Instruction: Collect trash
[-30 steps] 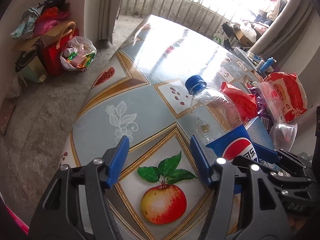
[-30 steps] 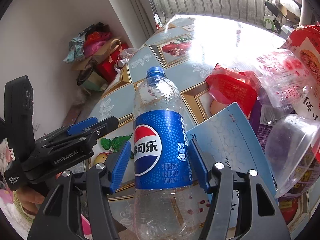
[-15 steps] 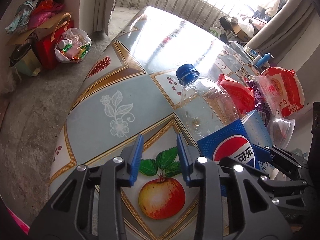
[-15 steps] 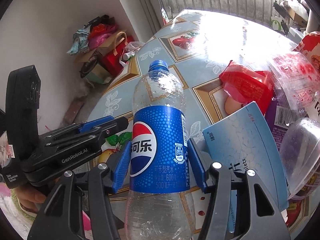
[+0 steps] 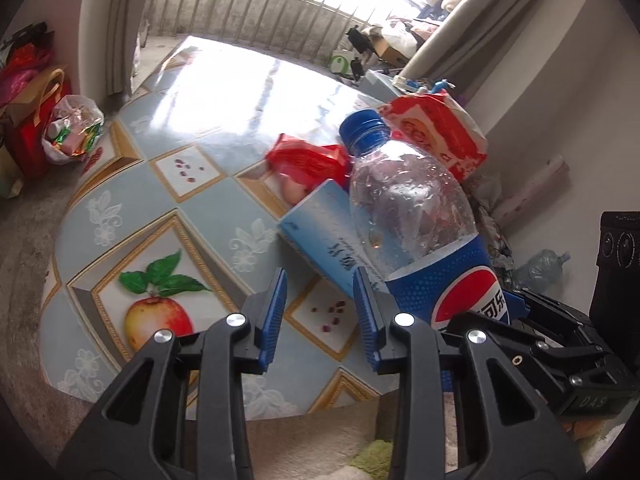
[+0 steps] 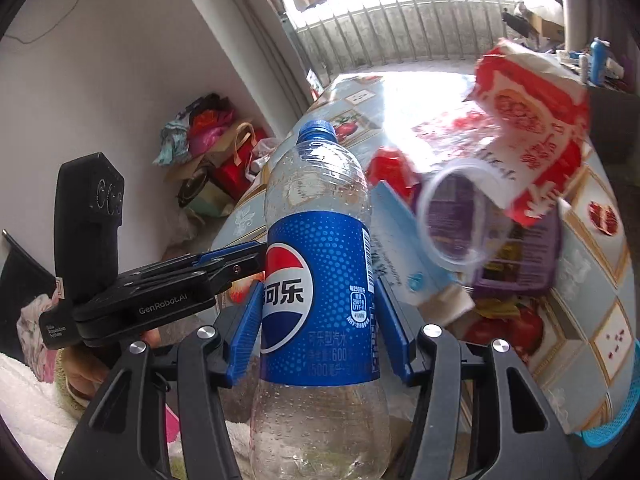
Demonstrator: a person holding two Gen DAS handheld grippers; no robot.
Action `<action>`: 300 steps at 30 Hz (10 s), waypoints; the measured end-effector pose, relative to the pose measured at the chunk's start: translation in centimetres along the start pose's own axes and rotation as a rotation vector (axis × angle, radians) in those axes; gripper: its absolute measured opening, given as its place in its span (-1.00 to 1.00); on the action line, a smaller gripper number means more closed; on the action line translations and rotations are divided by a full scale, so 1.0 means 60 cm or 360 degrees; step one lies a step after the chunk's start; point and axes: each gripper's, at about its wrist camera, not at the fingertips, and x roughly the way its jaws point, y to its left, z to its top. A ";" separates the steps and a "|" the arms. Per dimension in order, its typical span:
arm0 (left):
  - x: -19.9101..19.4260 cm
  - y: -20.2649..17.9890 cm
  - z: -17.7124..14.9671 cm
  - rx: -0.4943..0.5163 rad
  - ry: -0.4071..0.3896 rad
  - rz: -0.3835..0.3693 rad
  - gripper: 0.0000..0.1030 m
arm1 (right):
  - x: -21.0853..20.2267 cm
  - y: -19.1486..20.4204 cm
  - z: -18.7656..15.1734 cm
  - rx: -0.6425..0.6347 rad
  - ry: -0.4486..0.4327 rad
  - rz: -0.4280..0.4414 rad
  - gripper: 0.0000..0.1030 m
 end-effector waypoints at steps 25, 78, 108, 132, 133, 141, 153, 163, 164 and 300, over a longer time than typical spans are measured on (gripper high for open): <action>0.152 -0.156 0.054 0.0350 -0.0024 0.0312 -0.76 | -0.034 -0.326 -0.086 0.0820 -0.0089 -0.0404 0.12; 0.604 -0.775 -0.142 0.1247 0.0961 -0.0120 -0.93 | -0.261 -0.690 -0.422 0.2006 -0.0542 -0.0642 0.09; 0.476 -0.729 -0.075 0.1090 0.0613 -0.0454 0.55 | -0.256 -0.701 -0.433 0.1899 -0.0432 -0.0876 0.16; 0.052 -0.278 0.034 0.0628 -0.0115 -0.0244 0.74 | -0.287 -0.383 -0.188 0.0848 -0.0615 -0.0740 0.46; 0.039 -0.257 0.035 0.0593 -0.0147 -0.0197 0.74 | -0.282 -0.371 -0.180 0.0820 -0.0611 -0.0700 0.45; 0.011 -0.112 0.037 0.0307 -0.0168 0.0000 0.74 | -0.195 -0.301 -0.114 0.0620 -0.0479 -0.0469 0.33; 0.124 -0.031 0.017 0.0017 0.0123 0.0062 0.58 | -0.099 -0.263 -0.056 0.0575 -0.0306 -0.0329 0.01; 0.169 -0.007 0.018 -0.0161 0.0185 0.0094 0.58 | -0.016 -0.265 -0.033 0.0548 -0.0182 -0.0254 -0.31; 0.172 -0.008 0.020 -0.0163 0.0178 0.0099 0.58 | -0.009 -0.270 -0.032 0.0566 -0.0178 -0.0241 -0.31; 0.100 0.013 0.014 -0.0002 0.0076 0.0289 0.38 | -0.101 -0.195 -0.103 -0.0064 -0.0349 -0.1035 -0.96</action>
